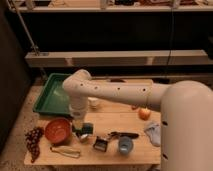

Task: Place sponge in metal cup

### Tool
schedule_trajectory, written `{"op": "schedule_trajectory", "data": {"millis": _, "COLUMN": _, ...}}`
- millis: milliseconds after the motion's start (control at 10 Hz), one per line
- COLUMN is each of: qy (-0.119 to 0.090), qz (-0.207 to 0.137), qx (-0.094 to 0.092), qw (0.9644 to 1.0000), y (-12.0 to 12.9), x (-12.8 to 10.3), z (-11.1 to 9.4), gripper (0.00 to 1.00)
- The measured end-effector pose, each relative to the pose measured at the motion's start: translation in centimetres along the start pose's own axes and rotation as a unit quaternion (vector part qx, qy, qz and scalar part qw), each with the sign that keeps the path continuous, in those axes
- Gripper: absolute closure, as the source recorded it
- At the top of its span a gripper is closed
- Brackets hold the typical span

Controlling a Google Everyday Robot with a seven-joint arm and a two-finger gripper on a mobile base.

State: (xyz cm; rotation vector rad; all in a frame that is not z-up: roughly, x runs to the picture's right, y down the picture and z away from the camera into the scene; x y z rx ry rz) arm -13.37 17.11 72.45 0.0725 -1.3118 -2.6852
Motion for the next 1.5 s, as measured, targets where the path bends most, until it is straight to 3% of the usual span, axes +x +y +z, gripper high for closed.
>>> {"op": "schedule_trajectory", "data": {"millis": 200, "qy": -0.002, "qz": 0.001, "qx": -0.001, "qw": 1.0, "y": 0.1, "x": 0.2, "z": 0.2, "gripper": 0.3}}
{"op": "schedule_trajectory", "data": {"millis": 400, "qy": -0.004, "qz": 0.003, "qx": 0.002, "qw": 1.0, "y": 0.1, "x": 0.1, "z": 0.3, "gripper": 0.2}}
{"op": "schedule_trajectory", "data": {"millis": 600, "qy": 0.003, "qz": 0.007, "qx": 0.013, "qw": 0.9999, "y": 0.3, "x": 0.0, "z": 0.2, "gripper": 0.2}}
{"op": "schedule_trajectory", "data": {"millis": 900, "qy": 0.031, "qz": 0.021, "qx": 0.038, "qw": 0.9986, "y": 1.1, "x": -0.5, "z": -0.1, "gripper": 0.2}}
{"op": "schedule_trajectory", "data": {"millis": 1500, "qy": 0.034, "qz": 0.022, "qx": 0.04, "qw": 0.9984, "y": 1.1, "x": -0.4, "z": -0.1, "gripper": 0.2}}
